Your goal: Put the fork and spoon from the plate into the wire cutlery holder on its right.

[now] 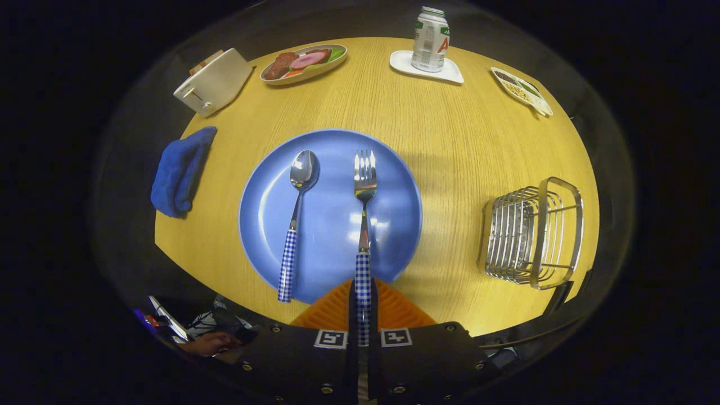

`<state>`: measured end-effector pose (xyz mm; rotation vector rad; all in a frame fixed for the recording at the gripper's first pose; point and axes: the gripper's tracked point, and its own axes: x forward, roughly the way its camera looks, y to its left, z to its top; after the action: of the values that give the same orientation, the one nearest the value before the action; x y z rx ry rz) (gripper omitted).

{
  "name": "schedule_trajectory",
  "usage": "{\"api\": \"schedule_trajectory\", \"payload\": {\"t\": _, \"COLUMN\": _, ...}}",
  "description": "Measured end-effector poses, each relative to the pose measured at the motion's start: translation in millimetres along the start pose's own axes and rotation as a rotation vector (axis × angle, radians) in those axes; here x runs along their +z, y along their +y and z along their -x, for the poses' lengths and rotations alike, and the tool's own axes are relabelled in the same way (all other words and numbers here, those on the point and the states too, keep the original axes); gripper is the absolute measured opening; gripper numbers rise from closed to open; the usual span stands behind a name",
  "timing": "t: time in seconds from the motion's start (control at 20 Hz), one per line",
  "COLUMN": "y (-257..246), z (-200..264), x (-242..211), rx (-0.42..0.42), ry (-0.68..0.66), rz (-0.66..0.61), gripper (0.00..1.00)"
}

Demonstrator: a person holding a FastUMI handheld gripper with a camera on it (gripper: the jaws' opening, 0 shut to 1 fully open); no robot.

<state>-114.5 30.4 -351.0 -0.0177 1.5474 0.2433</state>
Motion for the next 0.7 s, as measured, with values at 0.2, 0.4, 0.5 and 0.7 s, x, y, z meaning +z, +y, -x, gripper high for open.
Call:
{"api": "schedule_trajectory", "payload": {"t": 0.2, "y": -21, "z": 35, "x": -14, "rx": 0.021, "ry": 0.054, "rz": 0.031, "gripper": 0.07}}
{"api": "schedule_trajectory", "payload": {"t": 0.4, "y": -44, "z": 76, "x": -27, "rx": 0.059, "ry": 0.114, "rz": 0.019, "gripper": 0.07}}
{"api": "schedule_trajectory", "payload": {"t": 0.5, "y": -62, "z": 96, "x": -34, "rx": 0.059, "ry": 0.153, "rz": 0.033, "gripper": 0.08}}
{"api": "schedule_trajectory", "payload": {"t": 0.7, "y": -111, "z": 129, "x": -47, "rx": 0.006, "ry": 0.251, "rz": 0.065, "gripper": 0.07}}
